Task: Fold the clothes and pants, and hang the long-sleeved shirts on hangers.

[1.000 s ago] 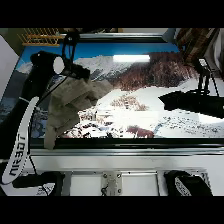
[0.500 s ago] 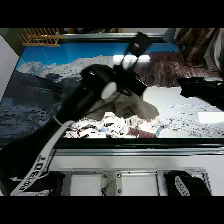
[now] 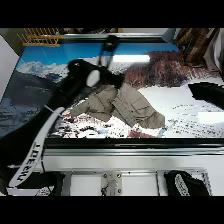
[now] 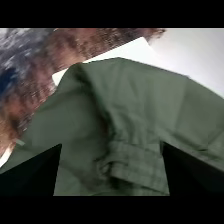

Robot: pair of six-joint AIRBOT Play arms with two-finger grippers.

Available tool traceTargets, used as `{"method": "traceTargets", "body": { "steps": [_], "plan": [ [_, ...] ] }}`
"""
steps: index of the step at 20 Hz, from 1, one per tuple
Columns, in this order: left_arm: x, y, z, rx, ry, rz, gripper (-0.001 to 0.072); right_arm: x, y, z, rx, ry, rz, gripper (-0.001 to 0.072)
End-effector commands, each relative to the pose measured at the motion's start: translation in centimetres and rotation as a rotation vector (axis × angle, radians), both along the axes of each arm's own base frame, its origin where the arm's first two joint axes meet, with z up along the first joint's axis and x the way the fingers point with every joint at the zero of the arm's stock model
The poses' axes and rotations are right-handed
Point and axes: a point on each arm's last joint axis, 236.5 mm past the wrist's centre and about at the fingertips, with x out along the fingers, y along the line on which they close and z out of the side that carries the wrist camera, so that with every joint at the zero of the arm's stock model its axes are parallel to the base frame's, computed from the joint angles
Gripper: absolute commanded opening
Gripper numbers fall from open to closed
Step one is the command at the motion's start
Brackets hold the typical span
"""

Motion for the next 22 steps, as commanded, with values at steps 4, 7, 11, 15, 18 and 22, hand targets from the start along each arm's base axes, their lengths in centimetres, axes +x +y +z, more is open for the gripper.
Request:
{"method": "traceTargets", "body": {
  "steps": [4,7,11,15,18,22],
  "plan": [
    [-3.8,19.5,-10.6,0.016,0.322,0.449,0.0671,-2.1,5.3,-8.8,0.099,0.248,0.134,0.0611],
    [-6.7,22.9,-16.3,-0.081,0.463,0.588,0.0671,-3.0,8.2,-14.0,0.128,0.392,0.2,0.061],
    [-7.7,24.6,-20.2,-0.19,0.543,0.706,0.067,-3.8,11.4,-18.5,0.135,0.541,0.29,0.061],
    [-6.4,23.8,-21.9,-0.249,0.545,0.71,0.067,-3.8,13.3,-20.9,0.144,0.611,0.297,0.061],
    [-5.3,21.3,-22.3,-0.359,0.556,0.664,0.067,-3.0,13.9,-21.5,0.149,0.607,0.268,0.061],
    [-5.0,20.1,-23.0,-0.406,0.576,0.641,0.067,-2.8,14.9,-22.9,0.156,0.636,0.25,0.0609]
  ]
}}
